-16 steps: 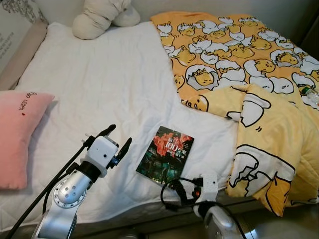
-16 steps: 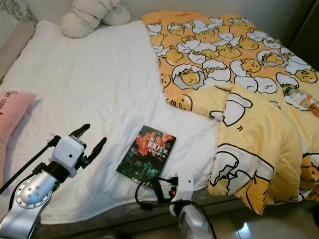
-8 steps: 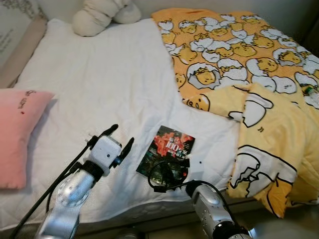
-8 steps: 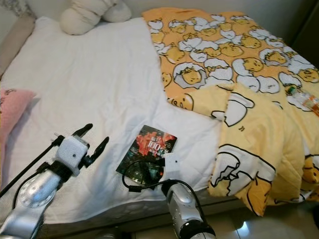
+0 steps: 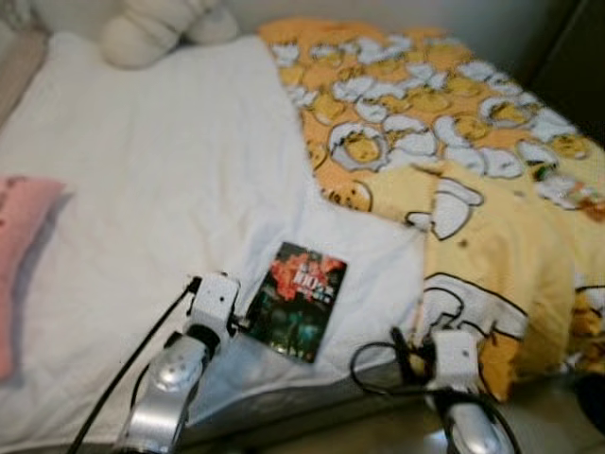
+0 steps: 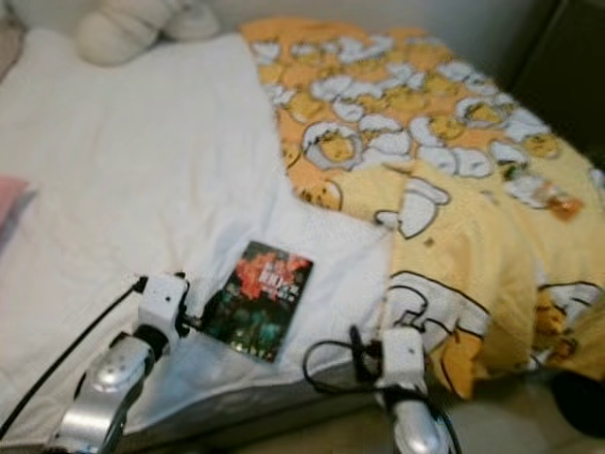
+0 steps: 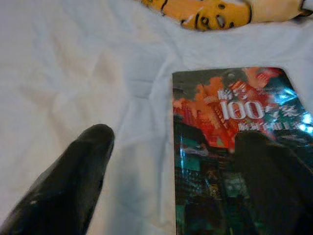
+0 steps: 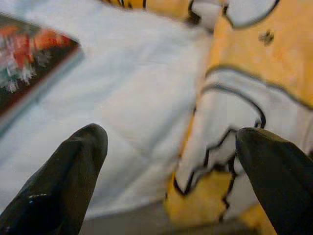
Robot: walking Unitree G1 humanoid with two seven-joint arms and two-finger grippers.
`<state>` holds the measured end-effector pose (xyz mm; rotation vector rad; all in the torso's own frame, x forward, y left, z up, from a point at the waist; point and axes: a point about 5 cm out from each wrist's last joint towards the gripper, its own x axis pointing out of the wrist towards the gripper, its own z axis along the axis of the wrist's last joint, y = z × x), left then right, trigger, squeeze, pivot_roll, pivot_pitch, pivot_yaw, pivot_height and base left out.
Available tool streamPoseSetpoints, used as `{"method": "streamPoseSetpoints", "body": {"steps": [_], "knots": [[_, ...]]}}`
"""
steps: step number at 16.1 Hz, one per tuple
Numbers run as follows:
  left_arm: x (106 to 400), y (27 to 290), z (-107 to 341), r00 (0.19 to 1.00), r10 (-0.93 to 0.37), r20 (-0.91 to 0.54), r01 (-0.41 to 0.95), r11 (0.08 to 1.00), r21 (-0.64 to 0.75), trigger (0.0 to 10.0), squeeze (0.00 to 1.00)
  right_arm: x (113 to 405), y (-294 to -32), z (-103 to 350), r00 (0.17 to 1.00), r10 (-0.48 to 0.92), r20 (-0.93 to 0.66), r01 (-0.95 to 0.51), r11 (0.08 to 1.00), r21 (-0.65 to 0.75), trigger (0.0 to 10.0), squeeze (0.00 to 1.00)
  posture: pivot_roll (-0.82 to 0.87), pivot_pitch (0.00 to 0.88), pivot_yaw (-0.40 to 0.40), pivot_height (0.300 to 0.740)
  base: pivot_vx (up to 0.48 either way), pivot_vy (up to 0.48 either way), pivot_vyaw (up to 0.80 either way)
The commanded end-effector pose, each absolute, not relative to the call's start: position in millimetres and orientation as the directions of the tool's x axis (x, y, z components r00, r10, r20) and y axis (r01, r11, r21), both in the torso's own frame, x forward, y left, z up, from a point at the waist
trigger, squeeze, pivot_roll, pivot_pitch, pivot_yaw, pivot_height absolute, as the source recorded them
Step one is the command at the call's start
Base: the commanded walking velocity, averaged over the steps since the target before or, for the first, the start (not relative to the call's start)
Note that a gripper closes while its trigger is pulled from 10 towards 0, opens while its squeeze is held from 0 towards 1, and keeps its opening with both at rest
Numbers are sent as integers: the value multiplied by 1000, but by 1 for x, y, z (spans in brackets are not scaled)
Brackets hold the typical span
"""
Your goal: Clean up the room
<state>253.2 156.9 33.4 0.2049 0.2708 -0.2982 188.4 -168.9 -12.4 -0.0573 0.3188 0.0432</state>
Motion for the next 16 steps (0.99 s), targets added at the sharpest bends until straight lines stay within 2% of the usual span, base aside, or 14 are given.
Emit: {"method": "streamPoseSetpoints", "body": {"steps": [1,3,4,6,7,9,12,16], "knots": [[253,160,28,922,-232,-311,291,943,159,10000,1000,182,-165,-20,939,37,-343,-52,998,-32,10000,1000,53,0,-35,740,0,0,0],[258,162,18,919,-207,-335,270,951,153,10000,1000,183,-154,-23,928,48,-369,-50,999,4,10000,1000,62,3,-39,740,0,0,0],[264,157,7,897,-232,-377,285,954,93,10000,1000,180,-152,-25,914,62,-400,-75,997,-17,10000,1000,63,6,-45,740,0,0,0],[266,148,2,876,-276,-396,326,943,64,10000,1000,173,-157,-29,903,75,-422,-129,987,-99,10000,1000,65,8,-65,740,0,0,0],[268,144,1,880,-262,-395,304,952,46,10000,0,167,-166,-34,893,66,-446,-131,985,-115,10000,0,51,3,-70,740,0,0,0],[269,138,0,884,-273,-379,292,956,-8,10000,0,162,-177,-37,883,57,-467,-131,983,-128,10000,0,41,0,-76,740,0,0,0],[250,129,-11,866,-337,-371,340,939,-57,10000,0,159,-185,-36,880,43,-472,-125,982,-144,10000,0,28,0,-78,740,0,0,0],[236,137,-28,859,-278,-429,307,952,-1,10000,0,158,-189,-37,876,51,-479,-142,978,-155,10000,0,29,0,-89,740,0,0,0]]}}
